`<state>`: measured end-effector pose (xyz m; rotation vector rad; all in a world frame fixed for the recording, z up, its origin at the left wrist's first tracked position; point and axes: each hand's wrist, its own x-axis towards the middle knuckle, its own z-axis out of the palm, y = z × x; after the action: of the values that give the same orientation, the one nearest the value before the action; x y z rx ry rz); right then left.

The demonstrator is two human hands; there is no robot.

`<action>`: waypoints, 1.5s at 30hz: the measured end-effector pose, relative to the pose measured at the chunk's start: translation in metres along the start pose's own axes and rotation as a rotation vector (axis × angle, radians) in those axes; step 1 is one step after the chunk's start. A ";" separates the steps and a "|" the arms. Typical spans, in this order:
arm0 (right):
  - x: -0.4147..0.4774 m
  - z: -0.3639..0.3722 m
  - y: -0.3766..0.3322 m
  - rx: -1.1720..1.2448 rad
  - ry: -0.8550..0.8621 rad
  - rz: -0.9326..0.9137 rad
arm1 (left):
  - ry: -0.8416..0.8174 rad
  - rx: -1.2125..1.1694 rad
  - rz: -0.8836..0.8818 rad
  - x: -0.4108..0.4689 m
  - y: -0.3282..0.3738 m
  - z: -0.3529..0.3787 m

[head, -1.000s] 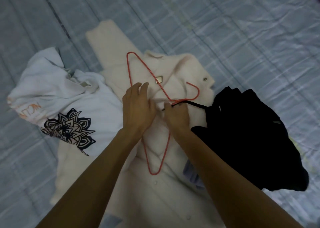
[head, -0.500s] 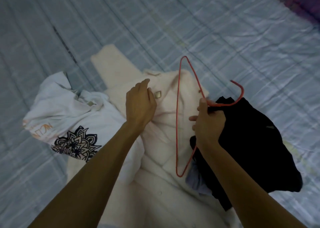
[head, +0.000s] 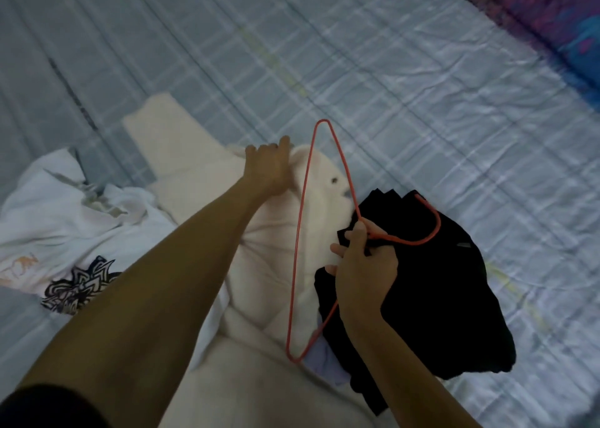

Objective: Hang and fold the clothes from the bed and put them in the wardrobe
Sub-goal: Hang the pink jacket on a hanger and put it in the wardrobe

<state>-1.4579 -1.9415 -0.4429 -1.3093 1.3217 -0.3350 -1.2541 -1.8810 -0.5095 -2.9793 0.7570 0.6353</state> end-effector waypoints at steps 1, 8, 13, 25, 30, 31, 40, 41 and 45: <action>-0.001 -0.002 -0.002 0.009 -0.007 -0.004 | 0.027 0.023 0.007 -0.002 0.001 -0.005; -0.030 -0.023 -0.038 0.099 -0.101 0.002 | 0.261 -0.205 -0.081 -0.057 -0.017 -0.080; -0.071 -0.045 -0.076 0.175 -0.204 0.061 | 0.374 -0.240 -0.161 -0.125 -0.036 -0.140; -0.181 -0.115 -0.113 0.375 -0.692 0.629 | 0.800 -0.363 -0.355 -0.319 -0.077 -0.279; -0.228 -0.150 -0.135 0.367 -0.879 0.725 | 0.943 -0.446 -0.475 -0.398 -0.075 -0.326; -0.238 -0.156 -0.139 0.385 -0.901 0.732 | 0.965 -0.453 -0.476 -0.413 -0.073 -0.333; -0.331 -0.208 -0.189 0.375 -1.026 0.472 | 1.103 -0.452 -0.368 -0.535 -0.049 -0.392; -0.341 -0.215 -0.198 0.307 -1.011 0.332 | 1.117 -0.457 -0.383 -0.550 -0.051 -0.400; -0.374 -0.239 -0.214 0.095 -0.916 -0.333 | 1.142 -0.451 -0.444 -0.611 -0.061 -0.426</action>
<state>-1.6730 -1.8286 -0.0138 -1.3513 0.3167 0.0015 -1.5523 -1.5902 0.1105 -3.5357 -0.1783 -1.1364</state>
